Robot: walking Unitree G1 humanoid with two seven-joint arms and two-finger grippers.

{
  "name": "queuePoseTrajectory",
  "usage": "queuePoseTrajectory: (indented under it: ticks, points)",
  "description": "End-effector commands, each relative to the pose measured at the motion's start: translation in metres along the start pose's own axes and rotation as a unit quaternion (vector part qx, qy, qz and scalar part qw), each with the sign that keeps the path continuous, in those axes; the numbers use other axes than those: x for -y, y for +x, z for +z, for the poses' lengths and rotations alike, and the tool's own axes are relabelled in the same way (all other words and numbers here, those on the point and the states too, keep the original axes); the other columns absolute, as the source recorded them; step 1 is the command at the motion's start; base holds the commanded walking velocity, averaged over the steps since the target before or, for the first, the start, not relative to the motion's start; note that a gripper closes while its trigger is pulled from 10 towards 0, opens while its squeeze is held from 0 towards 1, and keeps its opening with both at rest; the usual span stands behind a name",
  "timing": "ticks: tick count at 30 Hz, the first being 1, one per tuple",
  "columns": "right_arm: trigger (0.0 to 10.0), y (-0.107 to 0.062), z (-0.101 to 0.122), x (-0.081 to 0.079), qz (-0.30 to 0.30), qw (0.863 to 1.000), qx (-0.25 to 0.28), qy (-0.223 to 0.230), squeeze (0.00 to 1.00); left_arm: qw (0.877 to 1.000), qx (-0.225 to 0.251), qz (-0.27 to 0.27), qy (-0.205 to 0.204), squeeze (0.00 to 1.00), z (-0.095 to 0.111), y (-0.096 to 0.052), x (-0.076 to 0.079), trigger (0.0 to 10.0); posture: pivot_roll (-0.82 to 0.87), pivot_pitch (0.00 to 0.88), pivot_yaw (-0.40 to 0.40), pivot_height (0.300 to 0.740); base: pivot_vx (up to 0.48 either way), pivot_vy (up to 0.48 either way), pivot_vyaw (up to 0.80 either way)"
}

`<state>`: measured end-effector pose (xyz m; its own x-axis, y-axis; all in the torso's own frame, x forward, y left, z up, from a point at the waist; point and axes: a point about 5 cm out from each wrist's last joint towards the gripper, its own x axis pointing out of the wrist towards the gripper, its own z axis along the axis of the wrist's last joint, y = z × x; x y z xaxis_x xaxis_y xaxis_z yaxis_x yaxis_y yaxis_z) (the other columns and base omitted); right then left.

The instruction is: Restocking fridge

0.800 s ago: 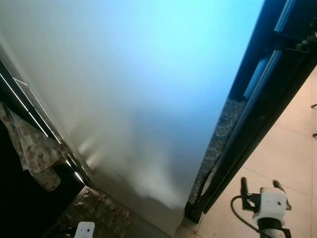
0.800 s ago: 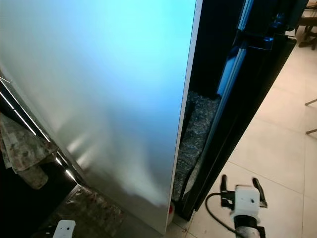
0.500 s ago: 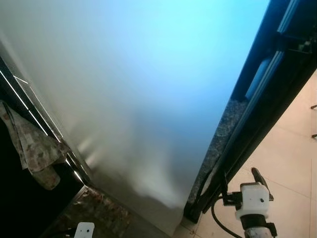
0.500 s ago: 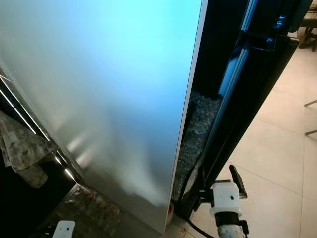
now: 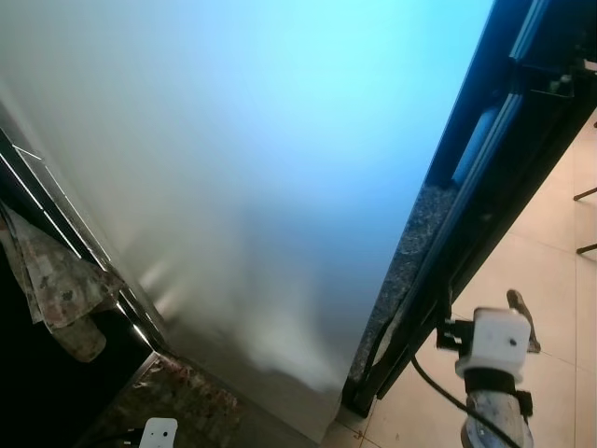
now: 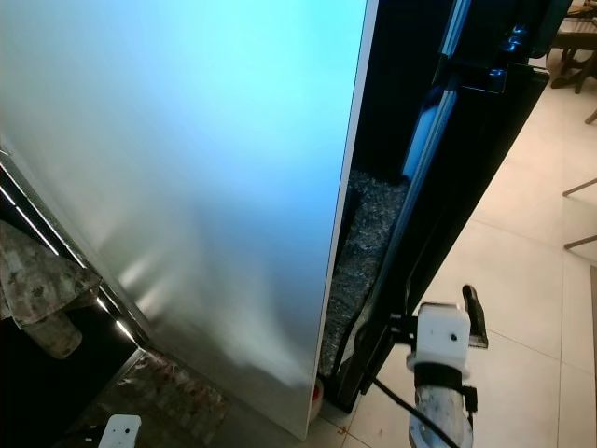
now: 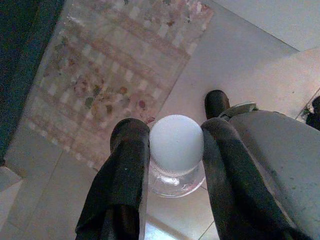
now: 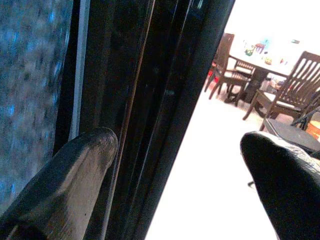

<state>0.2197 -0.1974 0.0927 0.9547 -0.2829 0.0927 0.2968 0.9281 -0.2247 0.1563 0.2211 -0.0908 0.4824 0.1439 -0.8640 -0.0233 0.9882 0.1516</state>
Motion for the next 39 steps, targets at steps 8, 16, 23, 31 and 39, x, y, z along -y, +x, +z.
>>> queuePoseTrajectory:
  ticks: [8,16,23,31,39]
  points:
    - [10.0,0.016,0.012,-0.018,0.014,0.998,0.004,0.061,0.00,1.000,-0.011,0.007,0.006,0.00,-0.004,-0.001,-0.005,10.0,-0.11,0.002,0.027,0.740,0.000,0.000,0.00]
    - [10.0,0.013,0.014,-0.034,0.061,0.993,-0.007,0.096,0.00,1.000,-0.011,0.006,0.006,0.00,-0.004,-0.001,-0.004,10.0,-0.11,0.007,0.026,0.740,0.000,0.000,0.00]
    - [10.0,0.007,0.012,-0.034,0.059,0.994,-0.012,0.091,0.00,1.000,-0.012,0.005,0.006,0.00,-0.005,-0.001,-0.004,10.0,-0.12,0.010,0.025,0.740,0.000,0.000,0.00]
    - [10.0,0.014,0.020,-0.016,0.001,0.998,0.015,0.067,0.00,1.000,-0.012,0.002,0.005,0.00,-0.005,-0.001,-0.003,10.0,-0.12,0.012,0.024,0.740,0.000,0.000,0.00]
    - [10.0,0.016,0.019,-0.025,0.042,0.996,0.012,0.077,0.00,1.000,-0.013,0.001,0.004,0.00,-0.005,-0.001,-0.003,10.0,-0.11,0.005,0.025,0.740,0.000,0.000,0.00]
